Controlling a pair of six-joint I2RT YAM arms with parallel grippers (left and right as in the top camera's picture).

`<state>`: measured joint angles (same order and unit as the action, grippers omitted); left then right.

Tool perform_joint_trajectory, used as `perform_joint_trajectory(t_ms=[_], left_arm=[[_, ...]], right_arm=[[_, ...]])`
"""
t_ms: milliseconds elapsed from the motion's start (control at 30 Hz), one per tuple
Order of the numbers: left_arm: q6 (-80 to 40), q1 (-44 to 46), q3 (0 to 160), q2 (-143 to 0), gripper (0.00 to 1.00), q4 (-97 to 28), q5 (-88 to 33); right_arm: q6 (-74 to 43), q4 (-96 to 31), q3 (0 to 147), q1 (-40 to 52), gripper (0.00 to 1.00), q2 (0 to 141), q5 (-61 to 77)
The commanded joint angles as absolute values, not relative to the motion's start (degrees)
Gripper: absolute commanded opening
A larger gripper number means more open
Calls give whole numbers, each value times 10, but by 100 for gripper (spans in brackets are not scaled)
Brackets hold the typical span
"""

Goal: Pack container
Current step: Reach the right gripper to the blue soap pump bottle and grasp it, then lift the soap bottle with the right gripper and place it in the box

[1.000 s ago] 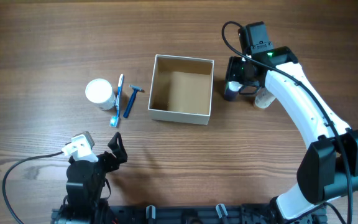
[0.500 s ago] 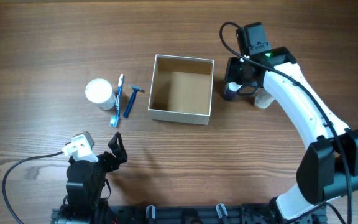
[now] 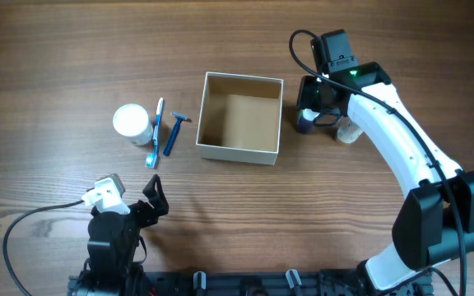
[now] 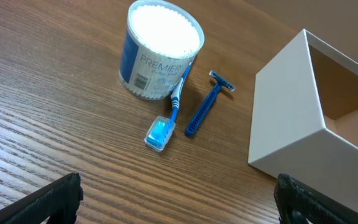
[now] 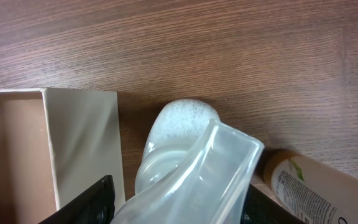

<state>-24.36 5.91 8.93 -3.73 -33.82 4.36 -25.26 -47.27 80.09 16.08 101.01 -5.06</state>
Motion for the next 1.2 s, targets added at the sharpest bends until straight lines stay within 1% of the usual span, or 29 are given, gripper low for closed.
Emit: perform_joint_trajectory(t_ms=[0,333,367,433,533,600,833,933,1033,1167], left_arm=[[-244,55,88,-33,100,-336,37],[-244,55,88,-33,100,-336,37],[-244,55,88,-33,100,-336,37],[-245,55,88,-33,100,-336,37],[-245,55,88,-33,100,-336,37],[-245,55,88,-33,100,-336,37],[-244,55,88,-33,100,-336,37],[-245,55,88,-33,100,-336,37],[-245,55,88,-33,100,-336,37],[-245,55,88,-33,100,-336,37]], right_arm=[[-244,-471,805,162,60,1027,-69],[-244,-459,805,162,59,1037,-71],[-244,-460,805,162,57,1037,-71],[-239,-462,805,162,47,1037,-72],[-239,-469,806,162,42,1037,-83],[-240,-475,806,162,40,1036,-93],[-240,-502,815,162,38,1034,-94],[-234,-531,841,162,37,1022,-88],[-225,-571,882,164,34,1004,-81],[-218,-608,936,185,34,959,-81]])
